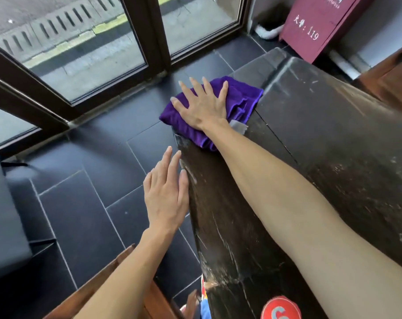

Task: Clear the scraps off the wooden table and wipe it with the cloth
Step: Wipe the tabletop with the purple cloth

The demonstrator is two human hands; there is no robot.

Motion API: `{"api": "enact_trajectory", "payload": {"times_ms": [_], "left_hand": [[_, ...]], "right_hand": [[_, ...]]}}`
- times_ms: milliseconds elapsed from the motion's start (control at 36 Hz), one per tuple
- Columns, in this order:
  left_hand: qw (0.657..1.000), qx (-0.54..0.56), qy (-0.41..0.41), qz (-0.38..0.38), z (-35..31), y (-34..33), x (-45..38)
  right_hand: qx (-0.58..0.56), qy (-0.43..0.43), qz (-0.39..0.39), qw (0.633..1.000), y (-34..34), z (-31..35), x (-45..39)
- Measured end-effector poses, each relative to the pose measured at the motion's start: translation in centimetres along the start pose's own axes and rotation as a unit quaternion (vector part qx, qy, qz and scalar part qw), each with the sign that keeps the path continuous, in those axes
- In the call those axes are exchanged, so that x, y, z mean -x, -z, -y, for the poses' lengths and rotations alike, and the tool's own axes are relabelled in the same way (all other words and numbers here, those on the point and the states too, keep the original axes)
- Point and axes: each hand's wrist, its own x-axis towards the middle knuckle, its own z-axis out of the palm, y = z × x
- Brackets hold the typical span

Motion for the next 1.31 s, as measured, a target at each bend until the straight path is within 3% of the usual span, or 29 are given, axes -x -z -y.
{"api": "enact_trajectory", "payload": {"times_ms": [167, 333, 500, 667, 861, 1306], "left_hand": [[1.000, -0.021, 0.008, 0.002, -0.5, -0.7, -0.2], [0.999, -0.028, 0.042, -0.004, 0.1, -0.2, -0.9], [0.998, -0.059, -0.023, 0.005, -1.9, -0.3, -3.1], [0.991, -0.088, -0.079, 0.071, -4.8, -2.4, -6.0], [0.986, -0.109, -0.095, 0.084, -5.4, -3.9, -9.1], [0.971, -0.176, -0.143, 0.079, -3.2, -4.2, -14.1]], "right_hand": [[0.011, 0.018, -0.018, 1.000, 0.1, -1.5, 1.5], [-0.016, -0.015, -0.041, 0.999, -0.4, -5.1, 8.8], [0.001, -0.053, -0.032, 0.998, -1.4, -7.9, 20.3], [0.038, -0.093, 0.009, 0.995, -2.1, -9.5, 28.4], [0.039, -0.114, 0.000, 0.993, -1.6, -9.4, 24.5], [0.009, -0.094, -0.038, 0.995, 2.1, -13.3, 3.5]]}}
